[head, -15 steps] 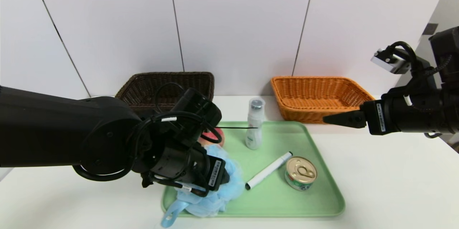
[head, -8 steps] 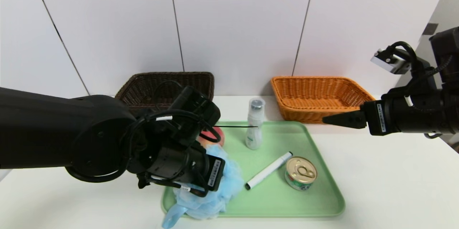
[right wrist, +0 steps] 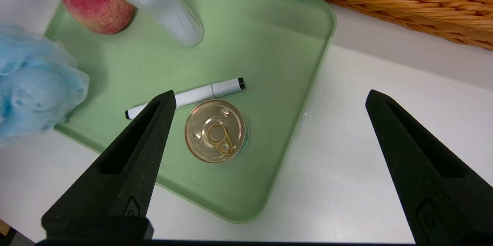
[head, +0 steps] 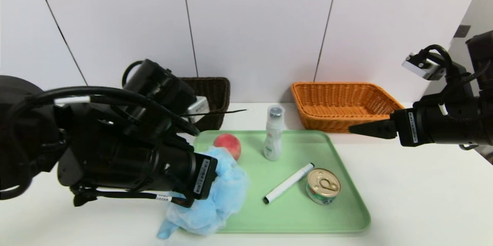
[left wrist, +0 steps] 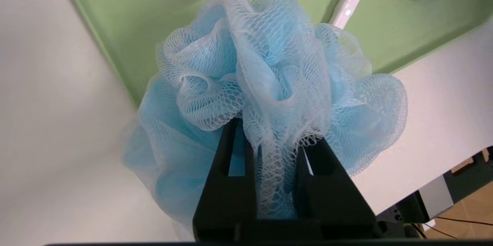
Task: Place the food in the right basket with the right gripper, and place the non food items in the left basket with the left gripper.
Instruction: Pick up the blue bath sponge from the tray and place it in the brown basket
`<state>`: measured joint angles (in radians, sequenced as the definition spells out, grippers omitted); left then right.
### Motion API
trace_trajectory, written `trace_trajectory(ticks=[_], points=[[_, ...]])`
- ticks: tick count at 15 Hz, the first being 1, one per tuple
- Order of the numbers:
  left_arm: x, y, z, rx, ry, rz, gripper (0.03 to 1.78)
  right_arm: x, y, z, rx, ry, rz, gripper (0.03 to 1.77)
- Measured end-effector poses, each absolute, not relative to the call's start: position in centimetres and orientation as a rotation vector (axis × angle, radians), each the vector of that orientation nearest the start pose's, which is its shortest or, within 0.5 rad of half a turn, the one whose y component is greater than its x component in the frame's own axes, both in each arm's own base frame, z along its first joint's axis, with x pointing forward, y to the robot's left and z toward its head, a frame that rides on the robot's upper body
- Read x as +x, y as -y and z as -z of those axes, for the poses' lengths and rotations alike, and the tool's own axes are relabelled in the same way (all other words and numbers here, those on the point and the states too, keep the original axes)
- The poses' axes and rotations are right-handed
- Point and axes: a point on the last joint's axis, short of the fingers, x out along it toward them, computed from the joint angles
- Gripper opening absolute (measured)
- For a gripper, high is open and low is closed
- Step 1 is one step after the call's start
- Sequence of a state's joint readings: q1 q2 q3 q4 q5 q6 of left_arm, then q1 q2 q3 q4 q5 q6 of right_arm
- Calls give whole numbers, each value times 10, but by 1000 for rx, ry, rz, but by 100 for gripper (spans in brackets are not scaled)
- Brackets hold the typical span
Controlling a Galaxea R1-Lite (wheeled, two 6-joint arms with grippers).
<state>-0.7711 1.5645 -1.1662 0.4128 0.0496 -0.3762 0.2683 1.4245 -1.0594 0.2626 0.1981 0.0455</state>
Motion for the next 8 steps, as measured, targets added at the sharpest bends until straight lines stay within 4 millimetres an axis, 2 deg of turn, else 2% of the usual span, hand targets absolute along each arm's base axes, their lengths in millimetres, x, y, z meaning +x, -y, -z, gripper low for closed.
trace_trajectory(ticks=[3,8], points=[[182,161,-251,-59,-793,508,26,220,-64,-246,23,-626,-435,170],[181,141,-289,-92,-645,503,23,221,-64,-246,24,-611,-436,170]])
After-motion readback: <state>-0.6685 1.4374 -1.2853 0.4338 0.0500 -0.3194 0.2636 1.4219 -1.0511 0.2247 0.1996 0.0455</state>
